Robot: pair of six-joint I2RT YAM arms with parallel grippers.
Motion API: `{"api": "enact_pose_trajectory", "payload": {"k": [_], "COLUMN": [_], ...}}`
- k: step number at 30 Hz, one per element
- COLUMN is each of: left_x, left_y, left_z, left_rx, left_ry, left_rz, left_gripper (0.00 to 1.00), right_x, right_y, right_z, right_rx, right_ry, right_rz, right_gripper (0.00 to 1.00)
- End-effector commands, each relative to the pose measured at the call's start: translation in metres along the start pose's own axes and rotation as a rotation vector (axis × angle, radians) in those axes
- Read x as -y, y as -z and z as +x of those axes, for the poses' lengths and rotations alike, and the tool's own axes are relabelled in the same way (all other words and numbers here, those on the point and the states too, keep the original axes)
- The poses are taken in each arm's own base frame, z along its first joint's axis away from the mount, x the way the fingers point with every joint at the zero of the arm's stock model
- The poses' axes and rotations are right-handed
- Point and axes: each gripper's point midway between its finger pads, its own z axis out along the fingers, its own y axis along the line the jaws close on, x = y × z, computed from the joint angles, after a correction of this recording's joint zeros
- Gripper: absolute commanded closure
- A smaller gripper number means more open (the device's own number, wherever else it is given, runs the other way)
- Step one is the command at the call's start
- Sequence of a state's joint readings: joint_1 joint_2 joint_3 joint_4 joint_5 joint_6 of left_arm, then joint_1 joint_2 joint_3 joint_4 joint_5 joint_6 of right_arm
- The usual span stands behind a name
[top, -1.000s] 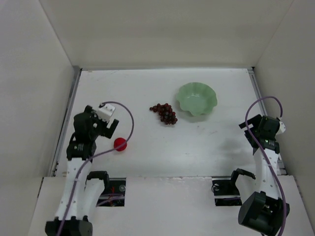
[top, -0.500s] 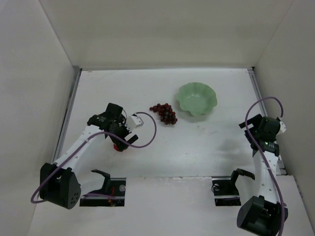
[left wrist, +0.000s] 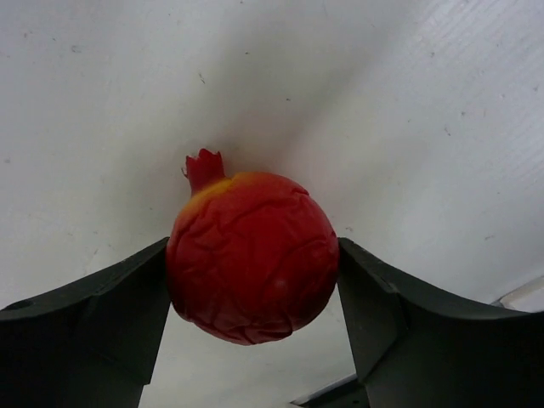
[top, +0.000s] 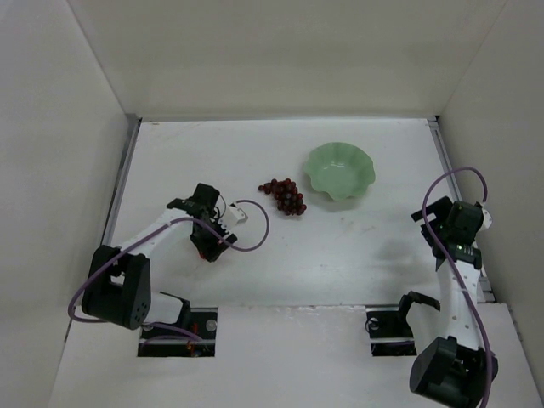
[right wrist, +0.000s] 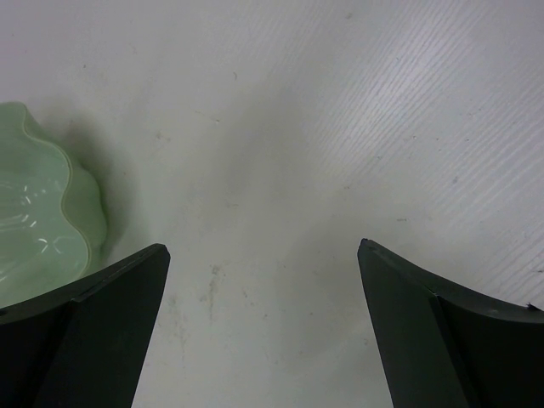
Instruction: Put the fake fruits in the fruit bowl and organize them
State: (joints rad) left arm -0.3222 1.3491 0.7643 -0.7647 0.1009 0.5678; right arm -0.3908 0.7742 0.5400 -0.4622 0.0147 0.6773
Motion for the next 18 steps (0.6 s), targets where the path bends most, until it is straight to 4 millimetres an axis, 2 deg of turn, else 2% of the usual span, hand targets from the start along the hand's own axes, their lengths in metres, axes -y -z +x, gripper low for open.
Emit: {"api": "enact_pose_trajectory", "payload": {"k": [1,5,7,9,13,15,18], "left_x": [-0.011,-0.008,-0.012,-0.018,-0.02,-0.011,0.006], "left_y": [0.005,0.014,0.029,0.054,0.103,0.112,0.109], "left_z": [-0.02,-0.038,-0.064,-0.111,-0.235,-0.289,-0.357], "left_rx": [0.069,0.122,0.197,0.33,0.639,0.727,0.817], "left_ry": [-0.001,-0.031,-0.063,-0.13,-0.246,-0.268,-0.278], "left_rz": [-0.038,-0.047,-0.082,-0.143,-0.262,-0.272,-0.23], "left_gripper": [0.39,0.67,0.7,0.71,0.71,0.7,0.68], "right_x": [-0.011,-0.012,-0.012,-0.012,-0.015,-0.019,-0.024], "right_y": [0.002,0.003,0.002,0.0,-0.004,-0.004,-0.003], "right_z": [-0.009,-0.009,-0.008,-0.008,-0.01,-0.012,-0.015], "right_rx": [0.042,0.044,0.039,0.035,0.04,0.049,0.065], "right_ry": [0.008,0.008,0.007,0.009,0.002,0.0,0.005], "right_rz": [-0.053,-0.057,-0.054,-0.054,-0.062,-0.073,-0.095], "right_gripper": [0.0,0.0,0.0,0.0,0.0,0.0,0.0]}}
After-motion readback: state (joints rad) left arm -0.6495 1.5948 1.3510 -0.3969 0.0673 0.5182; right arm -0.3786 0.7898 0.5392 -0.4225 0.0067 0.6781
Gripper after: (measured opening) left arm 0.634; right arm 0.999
